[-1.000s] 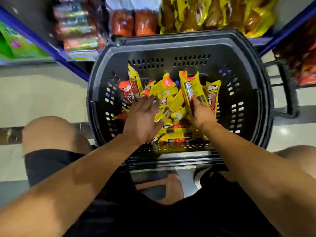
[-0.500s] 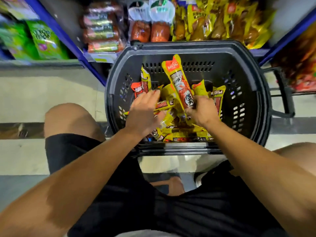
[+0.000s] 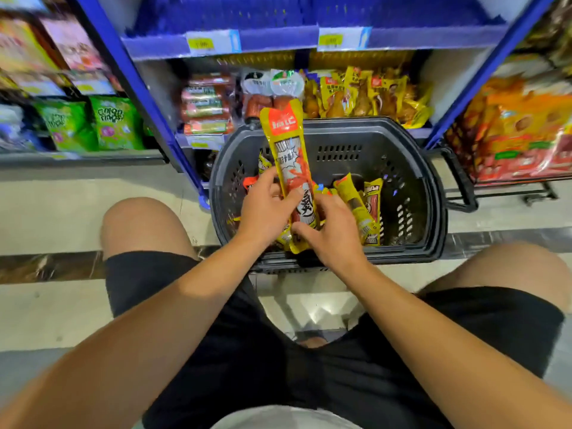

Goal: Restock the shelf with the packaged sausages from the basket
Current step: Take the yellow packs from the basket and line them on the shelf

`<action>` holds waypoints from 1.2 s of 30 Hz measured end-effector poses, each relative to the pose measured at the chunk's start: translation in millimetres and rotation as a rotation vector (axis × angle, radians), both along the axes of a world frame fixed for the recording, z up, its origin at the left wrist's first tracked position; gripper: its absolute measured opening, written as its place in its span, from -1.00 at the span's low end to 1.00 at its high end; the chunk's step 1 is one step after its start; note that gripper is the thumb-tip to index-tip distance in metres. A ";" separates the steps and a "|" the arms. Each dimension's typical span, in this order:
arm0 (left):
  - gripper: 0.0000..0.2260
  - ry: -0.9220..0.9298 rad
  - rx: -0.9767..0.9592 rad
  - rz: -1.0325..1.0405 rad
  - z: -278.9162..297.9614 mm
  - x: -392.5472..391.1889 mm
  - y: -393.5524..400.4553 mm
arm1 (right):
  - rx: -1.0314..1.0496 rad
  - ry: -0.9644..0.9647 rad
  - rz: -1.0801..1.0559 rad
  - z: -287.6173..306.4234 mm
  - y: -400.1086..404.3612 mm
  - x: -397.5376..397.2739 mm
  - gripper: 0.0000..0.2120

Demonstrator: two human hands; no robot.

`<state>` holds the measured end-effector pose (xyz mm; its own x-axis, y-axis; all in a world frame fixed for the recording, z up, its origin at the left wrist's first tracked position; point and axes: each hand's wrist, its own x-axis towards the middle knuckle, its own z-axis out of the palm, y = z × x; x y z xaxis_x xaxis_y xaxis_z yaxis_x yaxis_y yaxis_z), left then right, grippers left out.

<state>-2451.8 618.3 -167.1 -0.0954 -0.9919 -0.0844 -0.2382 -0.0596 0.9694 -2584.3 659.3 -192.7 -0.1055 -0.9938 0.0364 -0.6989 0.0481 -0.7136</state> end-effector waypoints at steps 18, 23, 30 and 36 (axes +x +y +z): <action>-0.73 0.034 0.239 -0.059 -54.5 -2.3 -82.1 | 0.437 0.345 -0.043 -85.2 -84.8 -128.0 -0.44; -0.84 -0.057 0.273 -0.034 -77.8 -6.8 -91.7 | 0.561 0.452 -0.024 -121.0 -116.9 -136.7 -0.35; -0.66 -0.062 0.339 -0.025 -98.5 -5.7 -95.0 | 0.660 0.498 -0.071 -158.6 -135.2 -134.6 -0.18; -0.64 -0.083 0.330 -0.093 -101.5 -1.9 -89.6 | 0.574 0.511 -0.156 -163.5 -136.3 -133.3 -0.42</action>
<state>-2453.7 528.7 -268.6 -0.1636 -0.8973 -0.4100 -0.3344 -0.3406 0.8787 -2717.5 523.0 -356.2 -0.3542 -0.8470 -0.3965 -0.8888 0.4368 -0.1391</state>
